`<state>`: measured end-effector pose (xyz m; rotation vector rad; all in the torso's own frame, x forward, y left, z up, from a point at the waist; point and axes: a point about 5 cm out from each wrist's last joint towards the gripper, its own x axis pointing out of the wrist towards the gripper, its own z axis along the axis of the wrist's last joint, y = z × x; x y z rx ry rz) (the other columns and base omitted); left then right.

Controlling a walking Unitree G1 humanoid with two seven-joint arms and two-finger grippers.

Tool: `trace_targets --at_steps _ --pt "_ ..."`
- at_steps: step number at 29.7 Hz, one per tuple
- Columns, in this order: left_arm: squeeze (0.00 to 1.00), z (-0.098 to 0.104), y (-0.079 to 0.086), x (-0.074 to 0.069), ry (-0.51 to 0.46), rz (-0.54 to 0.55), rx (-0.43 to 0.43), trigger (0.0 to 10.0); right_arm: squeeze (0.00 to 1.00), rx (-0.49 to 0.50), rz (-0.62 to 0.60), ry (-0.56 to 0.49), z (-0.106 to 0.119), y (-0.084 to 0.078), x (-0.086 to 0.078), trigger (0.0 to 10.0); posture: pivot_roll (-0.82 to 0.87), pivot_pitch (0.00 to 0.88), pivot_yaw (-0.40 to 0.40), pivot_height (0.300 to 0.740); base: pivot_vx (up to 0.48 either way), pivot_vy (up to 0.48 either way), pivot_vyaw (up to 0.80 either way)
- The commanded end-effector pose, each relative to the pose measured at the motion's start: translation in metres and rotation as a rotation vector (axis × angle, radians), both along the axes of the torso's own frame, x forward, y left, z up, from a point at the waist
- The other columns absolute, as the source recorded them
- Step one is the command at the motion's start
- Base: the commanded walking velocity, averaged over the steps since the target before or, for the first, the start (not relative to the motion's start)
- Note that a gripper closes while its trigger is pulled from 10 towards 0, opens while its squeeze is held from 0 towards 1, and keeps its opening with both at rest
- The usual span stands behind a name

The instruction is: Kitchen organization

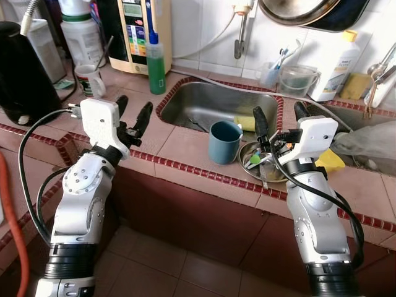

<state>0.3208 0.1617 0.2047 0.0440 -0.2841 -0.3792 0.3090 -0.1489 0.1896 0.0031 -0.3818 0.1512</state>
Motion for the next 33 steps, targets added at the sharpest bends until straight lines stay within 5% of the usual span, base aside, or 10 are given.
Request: trace_targets --at_steps 1,15,33 --pt "0.00 0.000 -0.003 0.000 0.010 -0.033 0.022 10.0 0.00 -0.006 0.006 0.033 -0.006 0.000 -0.001 10.0 -0.02 0.000 -0.002 0.740 0.000 0.000 0.00" --pt "0.00 -0.007 -0.016 0.002 0.049 -0.112 0.060 10.0 0.00 0.013 0.006 0.089 -0.021 0.010 -0.014 10.0 -0.04 0.007 0.015 0.740 0.000 0.000 0.00" --pt "0.00 -0.006 -0.020 0.004 0.040 -0.113 0.048 10.0 0.00 0.008 0.021 0.071 -0.014 0.012 -0.011 10.0 -0.04 0.000 0.000 0.740 0.000 -0.393 0.00"
